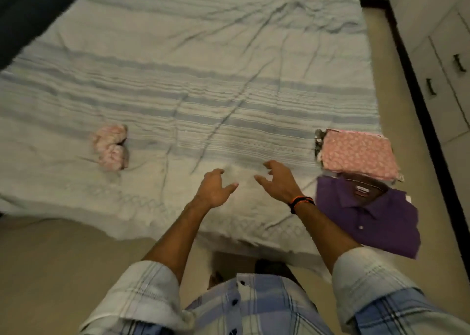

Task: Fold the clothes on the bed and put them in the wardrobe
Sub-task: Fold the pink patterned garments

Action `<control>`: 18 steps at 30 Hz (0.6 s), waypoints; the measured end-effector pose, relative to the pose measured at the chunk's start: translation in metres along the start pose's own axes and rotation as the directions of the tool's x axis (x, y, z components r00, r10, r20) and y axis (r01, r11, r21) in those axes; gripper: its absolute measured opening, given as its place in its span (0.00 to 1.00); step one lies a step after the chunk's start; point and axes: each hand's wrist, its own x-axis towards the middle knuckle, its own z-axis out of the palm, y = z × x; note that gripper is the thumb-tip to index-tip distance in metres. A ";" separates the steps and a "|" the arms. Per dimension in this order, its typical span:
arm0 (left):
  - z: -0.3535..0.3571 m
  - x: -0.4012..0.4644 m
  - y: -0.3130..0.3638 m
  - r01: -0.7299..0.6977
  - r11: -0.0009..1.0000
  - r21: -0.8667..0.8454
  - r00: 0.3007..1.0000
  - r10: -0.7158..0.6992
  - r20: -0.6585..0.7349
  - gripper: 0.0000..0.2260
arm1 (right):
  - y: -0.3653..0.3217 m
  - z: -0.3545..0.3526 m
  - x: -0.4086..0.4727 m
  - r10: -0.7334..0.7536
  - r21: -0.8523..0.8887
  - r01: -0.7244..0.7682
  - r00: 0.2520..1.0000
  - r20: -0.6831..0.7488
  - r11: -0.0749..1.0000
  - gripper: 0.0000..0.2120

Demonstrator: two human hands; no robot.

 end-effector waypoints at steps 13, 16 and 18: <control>-0.107 -0.056 -0.179 0.285 0.908 -0.306 0.926 -0.344 -0.158 0.32 | -0.158 0.141 0.035 -0.218 -0.059 0.245 0.930 0.295 0.968 0.25; -0.129 -0.045 -0.205 0.334 0.883 -0.330 0.900 -0.403 -0.167 0.30 | -0.185 0.167 0.062 -0.238 -0.041 0.268 0.908 0.344 0.963 0.24; -0.143 -0.033 -0.220 0.363 0.872 -0.328 0.887 -0.431 -0.166 0.30 | -0.200 0.183 0.082 -0.248 -0.033 0.281 0.890 0.382 0.959 0.24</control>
